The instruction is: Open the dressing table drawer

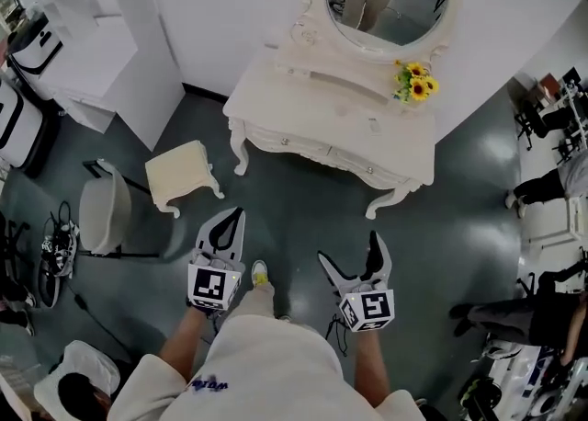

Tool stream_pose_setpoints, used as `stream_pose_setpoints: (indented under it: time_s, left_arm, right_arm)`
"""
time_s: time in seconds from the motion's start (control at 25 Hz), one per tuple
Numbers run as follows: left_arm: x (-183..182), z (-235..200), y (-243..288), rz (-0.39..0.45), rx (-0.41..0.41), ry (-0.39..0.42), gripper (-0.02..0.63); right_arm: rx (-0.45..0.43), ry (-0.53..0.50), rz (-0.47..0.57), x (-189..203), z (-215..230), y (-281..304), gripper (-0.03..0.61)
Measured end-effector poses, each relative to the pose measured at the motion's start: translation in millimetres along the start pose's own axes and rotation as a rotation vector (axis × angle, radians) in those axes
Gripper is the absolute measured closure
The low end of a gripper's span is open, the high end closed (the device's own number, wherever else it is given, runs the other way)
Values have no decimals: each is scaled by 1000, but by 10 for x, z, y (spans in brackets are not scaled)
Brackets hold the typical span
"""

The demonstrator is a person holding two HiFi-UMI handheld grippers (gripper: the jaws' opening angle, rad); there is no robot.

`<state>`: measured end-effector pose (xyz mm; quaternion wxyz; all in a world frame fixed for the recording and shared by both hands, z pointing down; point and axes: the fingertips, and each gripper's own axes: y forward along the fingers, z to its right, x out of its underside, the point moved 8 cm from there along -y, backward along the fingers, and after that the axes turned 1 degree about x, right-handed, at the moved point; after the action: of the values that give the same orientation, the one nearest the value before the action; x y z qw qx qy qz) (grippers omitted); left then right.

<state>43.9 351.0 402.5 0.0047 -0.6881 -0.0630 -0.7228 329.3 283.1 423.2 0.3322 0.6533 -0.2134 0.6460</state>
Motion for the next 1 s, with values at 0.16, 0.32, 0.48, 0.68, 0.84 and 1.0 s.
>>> stream_pose_setpoints:
  time_s: [0.16,0.32,0.48,0.68,0.84,1.0]
  left_arm:
    - [122,-539,296,4,-15,-18,609]
    - [190,-934,540,-7,-10,-10,609]
    - [137,-1192,749,-4,-16,-35,609]
    - [198,-1363,1023,-14,-37,-53,609]
    - [239,-1557,1310,-21,-62,-70,609]
    - [240,-1702,1731,-36,-59,-28,609]
  right_arm:
    - [20,-20,6,-225,-10,522,41]
    - [18,-42,-11,-324,-87,955,41]
    - [6,-59,-20,-433,-86,1377,41]
    - [-9,-54,-27,-430,-8,1775,41]
    - [-20,-41,-29,-366,68,2157,41]
    - [-26,-13,-24,-313,284,2623,43]
